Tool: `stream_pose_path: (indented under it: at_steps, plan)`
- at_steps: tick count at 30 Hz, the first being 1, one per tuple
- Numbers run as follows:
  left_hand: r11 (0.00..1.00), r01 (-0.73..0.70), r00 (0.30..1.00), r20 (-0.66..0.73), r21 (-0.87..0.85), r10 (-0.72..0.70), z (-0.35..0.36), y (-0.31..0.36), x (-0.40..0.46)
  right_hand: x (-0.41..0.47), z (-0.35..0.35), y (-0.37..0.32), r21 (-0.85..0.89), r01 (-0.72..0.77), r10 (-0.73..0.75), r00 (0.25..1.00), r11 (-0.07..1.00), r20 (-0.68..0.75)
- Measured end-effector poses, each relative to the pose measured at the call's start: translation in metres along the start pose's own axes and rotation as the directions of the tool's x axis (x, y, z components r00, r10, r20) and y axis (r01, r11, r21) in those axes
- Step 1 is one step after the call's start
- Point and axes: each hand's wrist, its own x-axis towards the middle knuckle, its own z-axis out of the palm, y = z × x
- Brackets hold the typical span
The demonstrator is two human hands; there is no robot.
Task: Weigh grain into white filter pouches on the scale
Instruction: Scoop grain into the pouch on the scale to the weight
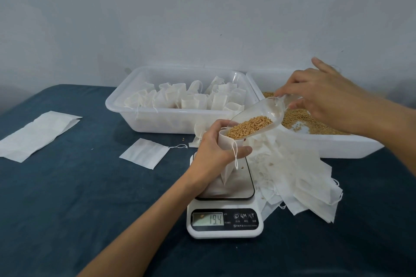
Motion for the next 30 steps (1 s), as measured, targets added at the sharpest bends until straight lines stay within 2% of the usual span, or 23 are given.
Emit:
stream_pose_path:
  at_steps: [30]
  plan:
    - [0.999, 0.005, 1.000, -0.011, 0.036, -0.005, 0.0004, 0.0054, -0.0019, 0.0013, 0.0030, -0.0003, -0.023, -0.002, 0.002, 1.000, 1.000, -0.003]
